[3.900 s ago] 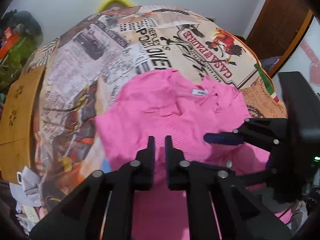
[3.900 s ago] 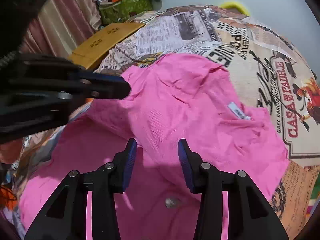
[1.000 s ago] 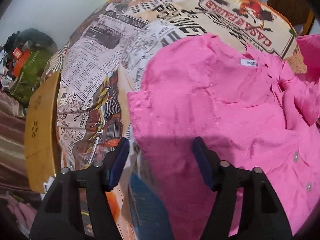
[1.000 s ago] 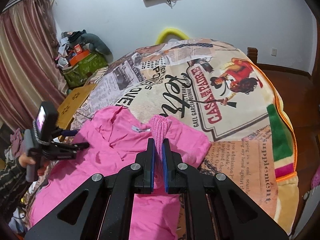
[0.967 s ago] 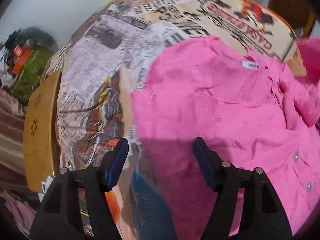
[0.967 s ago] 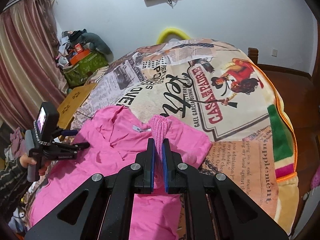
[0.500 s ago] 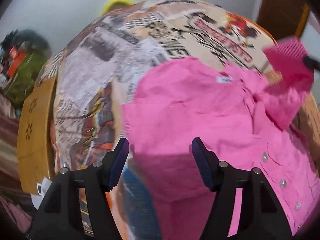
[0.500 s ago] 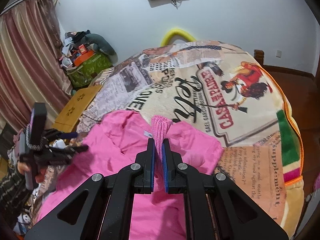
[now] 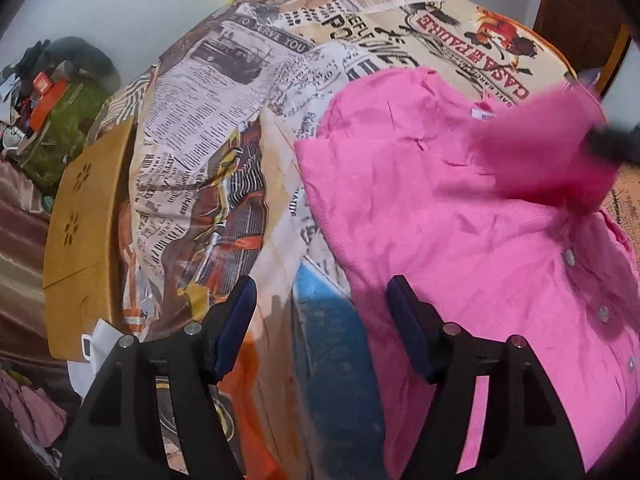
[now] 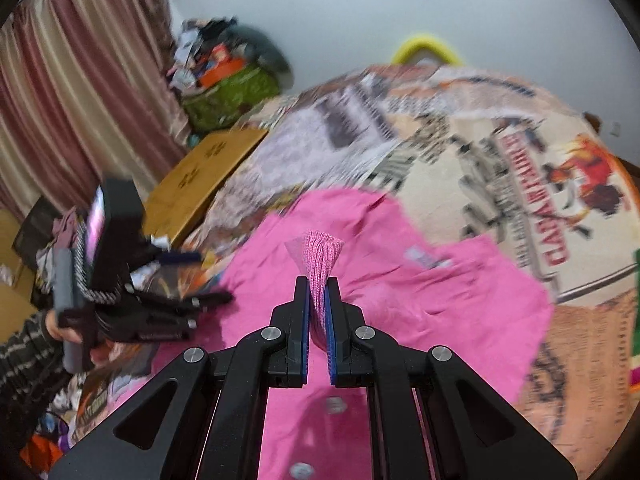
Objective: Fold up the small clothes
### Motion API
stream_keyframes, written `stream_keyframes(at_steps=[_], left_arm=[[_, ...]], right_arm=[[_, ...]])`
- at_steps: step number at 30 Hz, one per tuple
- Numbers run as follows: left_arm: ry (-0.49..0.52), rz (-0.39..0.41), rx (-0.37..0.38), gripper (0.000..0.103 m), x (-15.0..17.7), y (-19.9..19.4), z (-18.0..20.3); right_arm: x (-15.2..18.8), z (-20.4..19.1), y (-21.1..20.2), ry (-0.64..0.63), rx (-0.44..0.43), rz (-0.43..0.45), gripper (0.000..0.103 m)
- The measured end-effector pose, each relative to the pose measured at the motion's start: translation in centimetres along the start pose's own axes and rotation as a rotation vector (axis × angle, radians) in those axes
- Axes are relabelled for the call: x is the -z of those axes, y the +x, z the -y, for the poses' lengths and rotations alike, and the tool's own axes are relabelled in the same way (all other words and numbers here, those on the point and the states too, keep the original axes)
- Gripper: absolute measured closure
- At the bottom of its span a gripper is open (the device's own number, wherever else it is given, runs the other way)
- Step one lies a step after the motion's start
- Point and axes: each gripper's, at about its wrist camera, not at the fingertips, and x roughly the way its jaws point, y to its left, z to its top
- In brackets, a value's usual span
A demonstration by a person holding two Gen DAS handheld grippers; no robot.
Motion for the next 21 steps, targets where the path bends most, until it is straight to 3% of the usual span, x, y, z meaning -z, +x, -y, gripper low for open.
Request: stream_keyframes(at_steps=[4, 7, 9, 15, 17, 21], left_arm=[[0.006, 0.023, 0.005, 0.034, -0.2, -1.0, 0.3], [0.012, 0.057, 0.018, 0.034, -0.9, -2.0, 0.9], [0.005, 0.078, 0.032, 0.034, -1.6, -2.7, 1.1], [0.006, 0.112, 0.098, 0.034, -4.3, -3.5, 3.3], [0.04, 0.093, 0.106, 0.034, -4.6, -2.7, 4.6], [0.062, 0.013, 0.113, 0.034, -4.4, 0.2, 6.0]], right_arm=[[1.5, -2.0, 3.6, -0.033, -0.035, -0.128, 0.093], [2.3, -2.5, 3.9, -0.049, -0.052, -0.183, 0.092], [2.3, -2.2, 3.0, -0.052, -0.054, -0.181, 0.091], [1.5, 1.6, -1.4, 0.036, -0.032, -0.101, 0.071], [1.5, 3.1, -2.2, 0.06, 0.016, -0.085, 0.07], [2.7, 6.0, -1.3, 0.089, 0.11, -0.14, 0.07]])
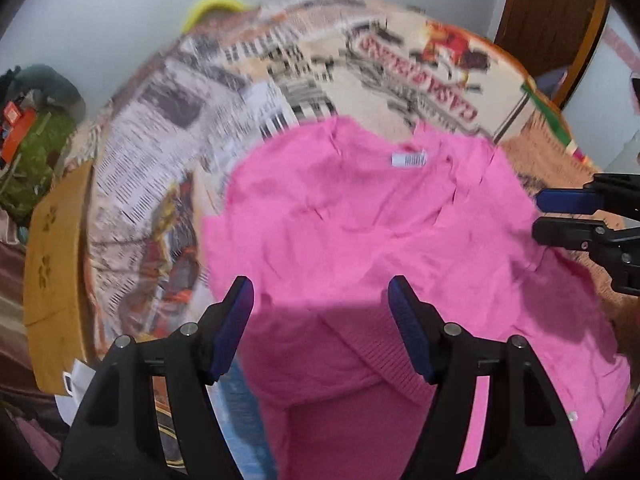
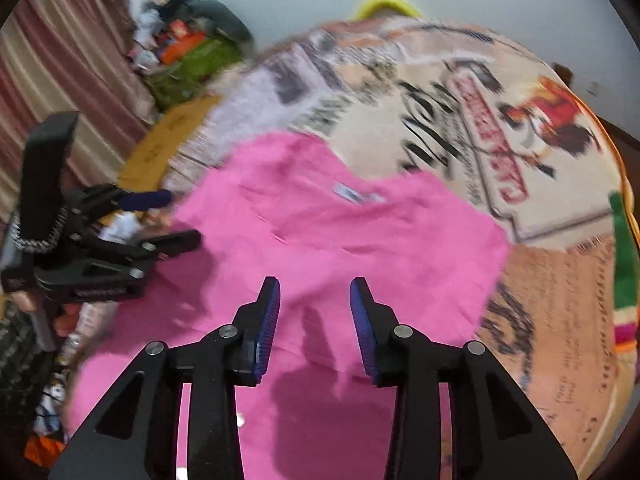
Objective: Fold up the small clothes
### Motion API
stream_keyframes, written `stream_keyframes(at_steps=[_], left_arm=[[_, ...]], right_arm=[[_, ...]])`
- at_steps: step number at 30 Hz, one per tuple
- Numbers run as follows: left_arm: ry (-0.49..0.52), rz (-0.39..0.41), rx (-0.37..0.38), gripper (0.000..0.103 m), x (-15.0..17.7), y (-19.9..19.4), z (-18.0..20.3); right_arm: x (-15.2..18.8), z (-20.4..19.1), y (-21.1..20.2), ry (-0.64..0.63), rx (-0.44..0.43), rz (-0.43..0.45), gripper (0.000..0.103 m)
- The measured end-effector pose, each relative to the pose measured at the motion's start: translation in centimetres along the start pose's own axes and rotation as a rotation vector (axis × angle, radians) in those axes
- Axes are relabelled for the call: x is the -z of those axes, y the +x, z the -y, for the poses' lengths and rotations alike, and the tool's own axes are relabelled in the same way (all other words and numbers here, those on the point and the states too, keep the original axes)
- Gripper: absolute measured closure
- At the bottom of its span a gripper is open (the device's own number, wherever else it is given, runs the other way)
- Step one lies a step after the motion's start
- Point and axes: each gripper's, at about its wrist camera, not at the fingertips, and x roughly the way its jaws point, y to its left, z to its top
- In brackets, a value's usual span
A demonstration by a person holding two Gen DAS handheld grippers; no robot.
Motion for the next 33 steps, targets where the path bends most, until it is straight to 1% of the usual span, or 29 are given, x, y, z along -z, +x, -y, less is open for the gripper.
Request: stream_keyframes(at_steps=[2, 3, 5, 6, 8, 9, 10, 12, 14, 16, 17, 19, 21, 22, 25, 26, 27, 28, 29, 31, 33], left_arm=[[0.003, -0.045, 0.023, 0.043, 0.3, 1.5, 0.5], [0.011, -0.058, 0.017, 0.049, 0.5, 1.9, 0.7], [0.036, -0.049, -0.02, 0.05, 0.9, 2.3, 1.2], [0.046, -0.039, -0.04, 0.051, 1.1, 2.1, 1.3], [0.061, -0.023, -0.129, 0.053, 1.3, 2.0, 0.9], [0.057, -0.023, -0.152, 0.054, 1.4, 2.2, 0.5], [0.047, -0.025, -0.155, 0.053, 1.5, 2.2, 0.0], [0.002, -0.029, -0.117, 0.054, 1.7, 2.0, -1.3], [-0.015, -0.014, -0.112, 0.054, 1.6, 1.4, -1.7], [-0.021, 0.006, -0.098, 0.054, 1.4, 0.8, -1.6], [-0.031, 0.015, -0.075, 0.054, 1.1, 0.5, -1.6], [-0.041, 0.02, -0.023, 0.054, 0.5, 0.2, -1.0], [-0.026, 0.022, -0.003, 0.054, 0.2, 0.3, -0.2], [-0.011, 0.019, -0.005, 0.054, 0.2, 0.6, 0.3], [0.03, -0.022, -0.059, 0.053, 0.5, 2.3, 1.3], [0.034, -0.028, -0.078, 0.05, 0.7, 2.8, 1.2], [0.028, -0.023, -0.081, 0.044, 0.9, 2.9, 0.9], [0.013, -0.021, -0.085, 0.04, 0.9, 3.0, 0.4], [-0.005, -0.024, -0.086, 0.04, 1.0, 3.0, -0.2], [-0.028, -0.024, -0.084, 0.04, 1.2, 2.8, -1.3], [-0.041, -0.024, -0.08, 0.041, 1.5, 2.5, -1.9]], right_arm=[[1.1, 1.0, 1.4, -0.005, 0.044, -0.053, 0.07], [1.6, 1.3, 1.9, -0.009, 0.056, -0.072, 0.07], [2.9, 1.8, 3.4, -0.03, 0.087, -0.13, 0.07], [3.1, 1.9, 3.6, -0.037, 0.091, -0.136, 0.07], [3.6, 2.3, 3.3, -0.043, 0.088, -0.12, 0.069], [3.6, 2.6, 3.3, -0.037, 0.087, -0.124, 0.069], [3.6, 3.1, 3.2, -0.021, 0.082, -0.129, 0.069], [3.6, 3.7, 3.1, -0.004, 0.082, -0.142, 0.069], [3.2, 4.0, 2.8, 0.008, 0.079, -0.14, 0.069], [2.7, 3.6, 1.9, 0.022, 0.063, -0.092, 0.069], [2.2, 3.3, 1.6, 0.034, 0.053, -0.064, 0.069], [1.2, 2.7, 1.7, 0.052, 0.031, -0.037, 0.069], [0.2, 1.6, 2.6, 0.05, 0.006, -0.029, 0.069], [-0.1, 1.3, 3.2, 0.042, 0.002, -0.032, 0.069], [-0.3, 0.3, 5.4, 0.006, 0.023, -0.068, 0.069], [-0.1, 0.3, 6.0, -0.001, 0.034, -0.08, 0.066], [0.1, 0.6, 6.3, -0.001, 0.041, -0.087, 0.063], [0.2, 1.1, 6.5, 0.015, 0.048, -0.089, 0.055], [0.3, 1.8, 6.5, 0.035, 0.051, -0.09, 0.05], [0.6, 3.3, 6.3, 0.073, 0.065, -0.092, 0.05], [1.1, 4.6, 5.9, 0.093, 0.117, -0.102, 0.05]])
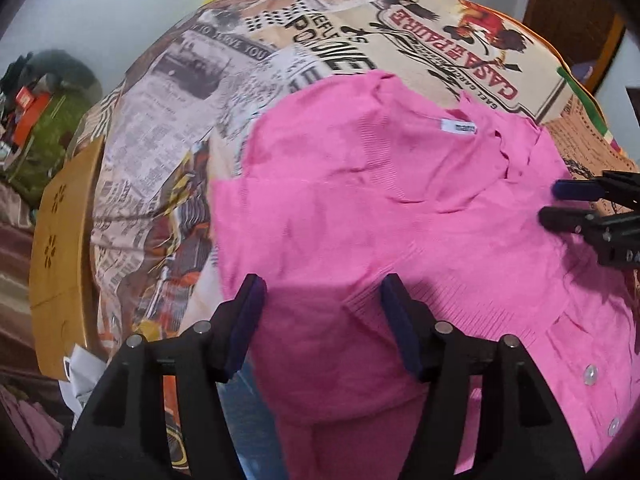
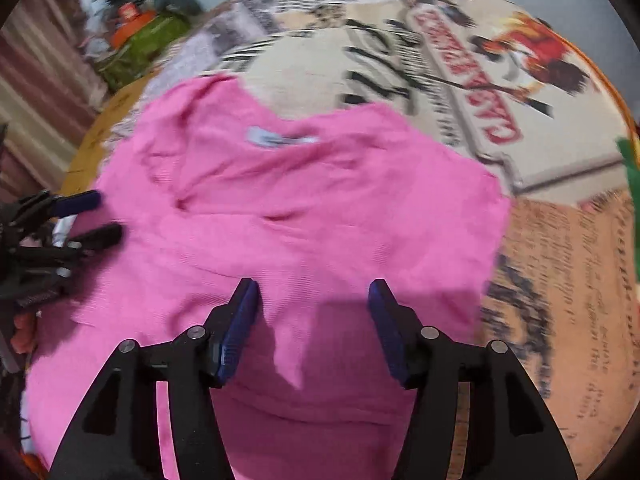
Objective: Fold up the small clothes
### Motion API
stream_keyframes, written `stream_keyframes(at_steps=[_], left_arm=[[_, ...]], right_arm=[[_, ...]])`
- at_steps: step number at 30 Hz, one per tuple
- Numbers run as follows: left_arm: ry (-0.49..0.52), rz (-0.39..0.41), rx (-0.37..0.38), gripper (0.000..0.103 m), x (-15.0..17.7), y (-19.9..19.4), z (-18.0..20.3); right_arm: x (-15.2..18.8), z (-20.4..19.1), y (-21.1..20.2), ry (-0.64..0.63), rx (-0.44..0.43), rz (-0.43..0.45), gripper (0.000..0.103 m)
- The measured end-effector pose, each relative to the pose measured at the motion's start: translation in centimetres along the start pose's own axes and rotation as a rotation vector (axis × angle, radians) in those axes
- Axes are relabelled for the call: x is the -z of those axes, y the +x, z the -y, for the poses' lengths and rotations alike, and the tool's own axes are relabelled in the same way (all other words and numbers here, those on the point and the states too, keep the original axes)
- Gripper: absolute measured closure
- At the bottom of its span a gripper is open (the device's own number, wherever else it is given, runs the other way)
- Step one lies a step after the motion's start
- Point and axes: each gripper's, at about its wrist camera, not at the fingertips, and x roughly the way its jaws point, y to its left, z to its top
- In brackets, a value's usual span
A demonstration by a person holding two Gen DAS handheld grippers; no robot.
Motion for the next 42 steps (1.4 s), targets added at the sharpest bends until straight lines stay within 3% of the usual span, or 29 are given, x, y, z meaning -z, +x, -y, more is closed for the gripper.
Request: stream_keyframes(at_steps=[4, 11, 15, 21, 34, 42], left_arm=[[-0.037, 0.015, 0.007, 0.041, 0.6, -1.4, -0.6], [-0.1, 0.108, 0.03, 0.041, 2.4, -7.6, -0.9], [-0.107, 0.157, 0.027, 0.039, 3.9, -11.6, -0.6], [-0.107, 0.191, 0.015, 0.035, 7.8, -16.0, 0.5], [-0.165, 0.093, 0.072, 0.033, 20.1, -17.8, 2.2], [-0.18, 0.046, 0.118, 0.033, 24.9, -18.1, 4.1]], right_arm=[[1.1, 1.4, -1.4, 0.033, 0.007, -0.012, 0.05], [2.9, 0.4, -8.1, -0.013, 0.005, 0.092, 0.049], [4.5, -1.4, -12.8, -0.042, -0.011, 0.174, 0.049], [8.0, -4.1, -16.5, -0.098, -0.025, 0.221, 0.049], [19.4, -2.9, -17.1, -0.033, -0.004, 0.143, 0.049], [24.5, -2.2, -15.3, 0.016, -0.013, 0.071, 0.049]])
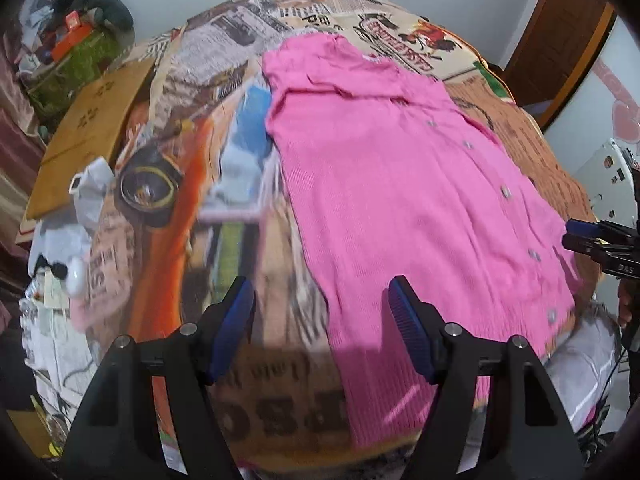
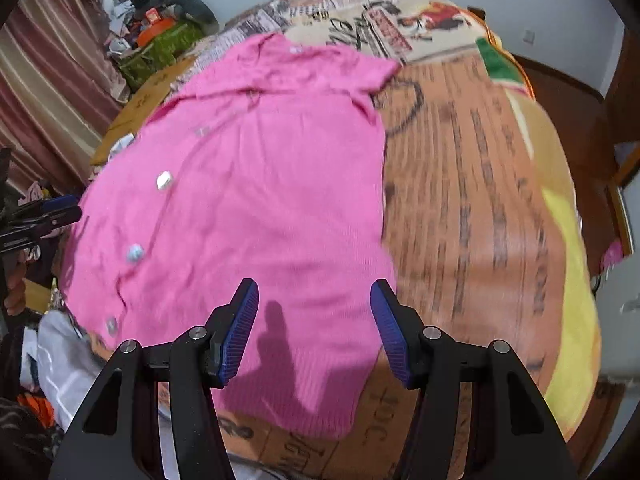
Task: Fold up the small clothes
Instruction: 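Close both tools on the ribbed hem of the pink cardigan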
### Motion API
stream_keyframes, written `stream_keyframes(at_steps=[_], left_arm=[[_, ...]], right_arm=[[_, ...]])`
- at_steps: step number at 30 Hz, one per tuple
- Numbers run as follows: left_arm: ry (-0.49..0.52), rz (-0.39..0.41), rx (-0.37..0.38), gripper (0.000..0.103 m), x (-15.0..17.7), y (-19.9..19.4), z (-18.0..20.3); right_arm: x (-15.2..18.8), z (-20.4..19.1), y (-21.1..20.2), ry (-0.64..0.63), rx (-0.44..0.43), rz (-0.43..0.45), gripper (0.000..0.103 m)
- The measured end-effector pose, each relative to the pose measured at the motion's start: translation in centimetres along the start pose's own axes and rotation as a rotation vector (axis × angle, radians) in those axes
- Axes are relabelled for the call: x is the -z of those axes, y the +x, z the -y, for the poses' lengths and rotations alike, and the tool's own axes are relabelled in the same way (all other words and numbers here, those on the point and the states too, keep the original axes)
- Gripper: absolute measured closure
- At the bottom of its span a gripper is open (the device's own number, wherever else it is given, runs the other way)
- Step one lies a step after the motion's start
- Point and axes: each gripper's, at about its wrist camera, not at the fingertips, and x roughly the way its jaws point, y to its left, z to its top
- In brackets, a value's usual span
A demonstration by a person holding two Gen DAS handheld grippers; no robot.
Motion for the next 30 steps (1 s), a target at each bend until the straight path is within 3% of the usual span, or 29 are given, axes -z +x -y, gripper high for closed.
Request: stream_keyframes(at_steps=[4, 8, 11, 13, 16, 21, 25, 30], left_arm=[[0.001, -0.017, 0.006, 0.034, 1.6, 0.0, 0.5], [0.012, -0.013, 0.011, 0.041, 2.5, 0.2, 1.4], [0.027, -0.011, 0.027, 0.063, 2.5, 0.1, 2.2], [0.042, -0.012, 0.039, 0.083, 2.4, 0.0, 2.6], [0.055, -0.017, 0.056, 0.098, 2.2, 0.2, 3.2], [0.038, -0.007, 0.073, 0.1, 1.8, 0.2, 3.0], [0.034, 0.015, 0.058, 0.1, 1.4, -0.1, 3.0], [0.028, 0.058, 0.038, 0.1, 0.7, -1.2, 2.4]], right_arm=[[1.1, 0.4, 0.4, 0.009, 0.001, -0.009, 0.049], [1.4, 0.8, 0.8, 0.021, 0.006, -0.01, 0.061], [1.4, 1.0, 1.5, 0.021, 0.035, -0.024, 0.073], [1.3, 1.3, 1.6, 0.031, 0.045, -0.018, 0.075], [1.3, 1.5, 1.5, 0.038, 0.061, -0.006, 0.076], [1.2, 1.2, 2.0, 0.022, 0.072, -0.013, 0.076], [1.0, 0.5, 2.6, -0.012, 0.076, -0.016, 0.097], [0.9, 0.1, 2.2, -0.031, 0.055, -0.003, 0.1]])
